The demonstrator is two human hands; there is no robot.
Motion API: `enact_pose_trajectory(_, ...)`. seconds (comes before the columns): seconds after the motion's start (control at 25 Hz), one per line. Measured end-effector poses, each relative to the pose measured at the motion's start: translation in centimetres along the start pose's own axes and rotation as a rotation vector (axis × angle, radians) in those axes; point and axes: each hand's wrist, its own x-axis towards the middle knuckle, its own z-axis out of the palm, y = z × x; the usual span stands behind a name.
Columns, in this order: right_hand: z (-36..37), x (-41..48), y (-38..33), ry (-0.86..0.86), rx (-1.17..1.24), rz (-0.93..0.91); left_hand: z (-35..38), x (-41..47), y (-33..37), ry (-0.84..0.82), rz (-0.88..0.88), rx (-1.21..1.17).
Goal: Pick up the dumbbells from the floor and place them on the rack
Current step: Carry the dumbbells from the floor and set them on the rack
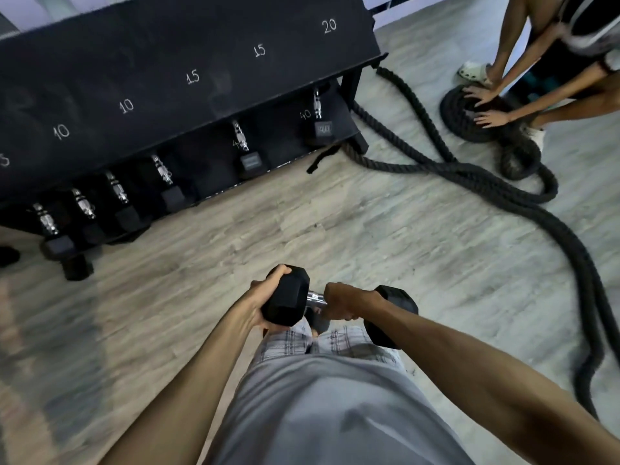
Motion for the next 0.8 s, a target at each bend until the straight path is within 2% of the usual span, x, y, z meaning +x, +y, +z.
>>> enact_pose_trajectory(0.2, -10.1, 5.3, 1.4, 0.009, 0.004, 0.027, 1.4, 4.2, 11.0, 0.006, 0.013, 0.000)
enact_pose_trajectory(0.48, -25.3, 13.0, 1.7, 0.001, 0.019, 0.052, 1.3, 9.2, 27.6, -0.049, -0.080, 0.027)
enact_pose_trajectory(0.8, -43.4, 19.2, -0.2, 0.095, -0.004, 0.000, 0.5, 10.6, 46.3, 0.029, 0.064, -0.051)
